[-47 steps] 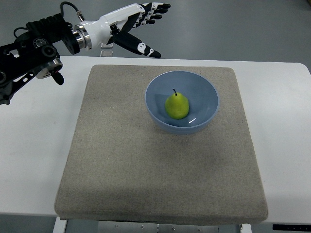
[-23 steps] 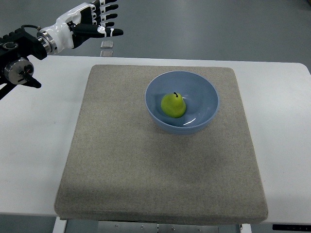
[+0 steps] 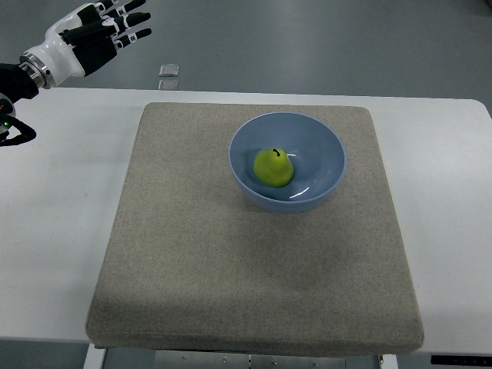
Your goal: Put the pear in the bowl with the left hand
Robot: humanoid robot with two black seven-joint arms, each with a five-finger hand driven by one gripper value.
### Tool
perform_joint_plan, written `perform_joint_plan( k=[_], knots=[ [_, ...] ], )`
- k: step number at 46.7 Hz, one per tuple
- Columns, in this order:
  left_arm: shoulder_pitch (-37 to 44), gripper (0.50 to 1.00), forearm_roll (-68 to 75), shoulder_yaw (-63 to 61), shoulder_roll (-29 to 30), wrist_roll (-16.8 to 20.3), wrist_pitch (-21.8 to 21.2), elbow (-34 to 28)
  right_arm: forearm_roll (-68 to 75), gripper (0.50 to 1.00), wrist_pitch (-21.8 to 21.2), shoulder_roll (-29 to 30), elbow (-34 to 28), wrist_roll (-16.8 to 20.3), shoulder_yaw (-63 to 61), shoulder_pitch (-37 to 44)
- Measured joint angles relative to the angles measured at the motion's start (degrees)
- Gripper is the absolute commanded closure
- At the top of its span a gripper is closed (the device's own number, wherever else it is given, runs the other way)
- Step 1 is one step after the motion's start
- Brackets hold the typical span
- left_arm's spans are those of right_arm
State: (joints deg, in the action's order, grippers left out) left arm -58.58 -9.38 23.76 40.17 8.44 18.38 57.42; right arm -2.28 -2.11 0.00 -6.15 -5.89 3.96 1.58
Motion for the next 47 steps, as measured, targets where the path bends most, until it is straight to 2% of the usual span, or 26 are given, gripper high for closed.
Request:
perform_joint_plan(
  k=[8,21,47],
  knots=[
    [0.2,0.504,-0.2,-0.1,-0.7,0.0,-0.4,-0.4,0.0,0.574,0.0,0.0,0.0,0.0,0.0,0.0],
    [0.3,0.504,-0.2,-0.1,-2.9,0.0,-0.1,-4.8,0.0,0.574,0.0,0.0,0.0,0.0,0.0,0.0],
    [4.2,0.504,-1.2,-0.2,-4.4,-0.1,-0.4,-4.8,0.0,0.574,0.0,0.0,0.0,0.0,0.0,0.0]
  ],
)
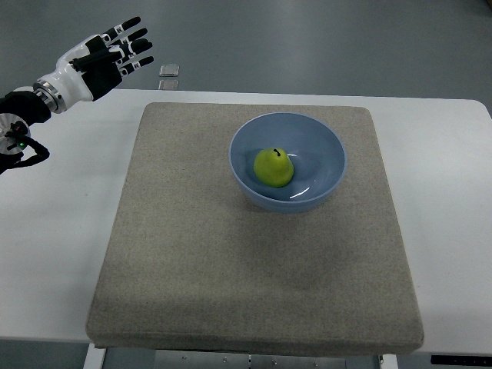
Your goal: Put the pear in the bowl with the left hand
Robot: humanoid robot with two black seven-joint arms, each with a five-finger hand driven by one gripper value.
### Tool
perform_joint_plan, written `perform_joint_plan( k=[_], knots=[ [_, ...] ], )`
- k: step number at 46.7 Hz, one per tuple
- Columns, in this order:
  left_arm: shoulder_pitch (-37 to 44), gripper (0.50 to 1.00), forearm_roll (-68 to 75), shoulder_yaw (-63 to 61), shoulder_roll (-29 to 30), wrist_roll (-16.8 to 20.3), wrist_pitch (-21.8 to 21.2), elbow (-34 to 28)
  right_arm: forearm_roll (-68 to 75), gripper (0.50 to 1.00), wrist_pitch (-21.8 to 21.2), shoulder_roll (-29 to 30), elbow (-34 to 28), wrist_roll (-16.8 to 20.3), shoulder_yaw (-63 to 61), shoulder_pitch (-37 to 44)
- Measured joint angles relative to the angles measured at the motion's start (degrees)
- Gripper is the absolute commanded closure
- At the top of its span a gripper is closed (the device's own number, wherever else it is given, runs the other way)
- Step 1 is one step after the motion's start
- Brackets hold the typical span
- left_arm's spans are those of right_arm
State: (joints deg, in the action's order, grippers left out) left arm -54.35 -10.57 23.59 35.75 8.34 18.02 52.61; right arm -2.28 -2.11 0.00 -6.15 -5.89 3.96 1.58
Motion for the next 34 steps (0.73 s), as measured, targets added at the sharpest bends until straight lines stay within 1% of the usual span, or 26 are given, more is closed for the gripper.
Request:
perform_joint_plan(
  k=[34],
  knots=[
    [2.0,0.504,-1.8,-0.2,-0.3,0.0,0.3,-0.1,0.1,0.574,-0.5,0.0,-0.1,0.0,0.2,0.0]
  ],
)
